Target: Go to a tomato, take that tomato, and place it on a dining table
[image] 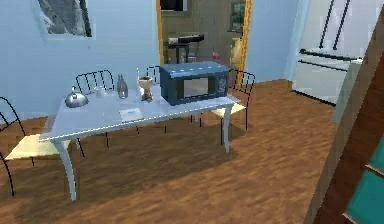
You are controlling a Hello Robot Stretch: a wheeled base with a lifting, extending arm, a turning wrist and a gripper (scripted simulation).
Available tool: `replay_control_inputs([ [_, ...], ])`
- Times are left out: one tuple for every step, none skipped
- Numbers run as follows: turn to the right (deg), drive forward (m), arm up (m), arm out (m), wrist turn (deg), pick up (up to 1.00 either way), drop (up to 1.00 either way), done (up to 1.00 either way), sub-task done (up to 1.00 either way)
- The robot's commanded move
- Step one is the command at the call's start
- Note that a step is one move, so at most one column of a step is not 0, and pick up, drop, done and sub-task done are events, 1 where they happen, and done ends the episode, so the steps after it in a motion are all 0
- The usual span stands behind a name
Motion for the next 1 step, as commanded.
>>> replay_control_inputs([
  [0.0,0.65,0.0,0.0,0.0,0.0,0.0,0.0,0.0],
])
